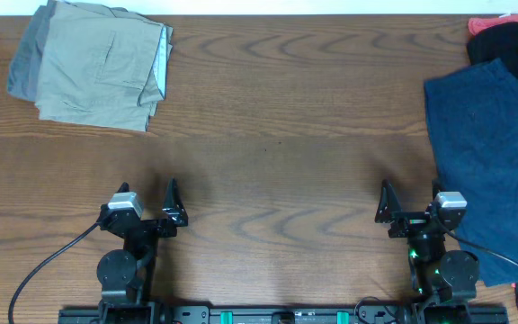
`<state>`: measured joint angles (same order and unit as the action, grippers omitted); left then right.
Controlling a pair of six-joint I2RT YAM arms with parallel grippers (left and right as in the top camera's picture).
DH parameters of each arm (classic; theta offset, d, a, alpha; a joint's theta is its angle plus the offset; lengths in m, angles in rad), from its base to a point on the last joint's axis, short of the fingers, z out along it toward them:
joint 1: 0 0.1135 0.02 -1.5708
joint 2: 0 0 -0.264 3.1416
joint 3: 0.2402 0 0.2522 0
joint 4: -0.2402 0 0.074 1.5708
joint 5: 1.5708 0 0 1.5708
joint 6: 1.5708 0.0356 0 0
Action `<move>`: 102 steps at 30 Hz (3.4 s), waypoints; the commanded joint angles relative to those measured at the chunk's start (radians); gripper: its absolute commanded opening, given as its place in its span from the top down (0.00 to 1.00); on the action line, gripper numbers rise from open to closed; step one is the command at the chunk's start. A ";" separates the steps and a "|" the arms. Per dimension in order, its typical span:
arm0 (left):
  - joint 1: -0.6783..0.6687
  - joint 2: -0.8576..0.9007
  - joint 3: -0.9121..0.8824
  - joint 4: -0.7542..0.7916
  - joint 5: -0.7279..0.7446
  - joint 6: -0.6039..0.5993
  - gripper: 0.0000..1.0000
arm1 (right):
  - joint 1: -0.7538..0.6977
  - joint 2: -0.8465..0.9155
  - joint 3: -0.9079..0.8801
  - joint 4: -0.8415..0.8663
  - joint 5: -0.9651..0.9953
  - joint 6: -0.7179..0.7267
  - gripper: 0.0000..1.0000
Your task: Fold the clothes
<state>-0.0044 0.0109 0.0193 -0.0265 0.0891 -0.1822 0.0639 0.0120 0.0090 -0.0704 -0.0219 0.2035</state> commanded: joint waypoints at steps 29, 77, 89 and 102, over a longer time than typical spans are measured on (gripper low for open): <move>-0.006 -0.006 -0.015 -0.036 0.003 0.013 0.02 | -0.006 -0.001 -0.004 -0.003 0.010 -0.010 0.01; -0.006 -0.006 -0.015 -0.036 0.003 0.013 0.02 | -0.004 -0.001 -0.003 0.274 -0.612 0.802 0.01; -0.006 -0.006 -0.015 -0.036 0.003 0.013 0.02 | -0.005 0.208 0.320 0.277 -0.373 0.441 0.01; -0.006 -0.006 -0.015 -0.036 0.003 0.013 0.02 | -0.005 1.085 1.174 -0.327 -0.008 -0.014 0.01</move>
<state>-0.0051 0.0109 0.0193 -0.0265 0.0853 -0.1822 0.0639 0.9443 1.0309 -0.3229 -0.2142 0.3557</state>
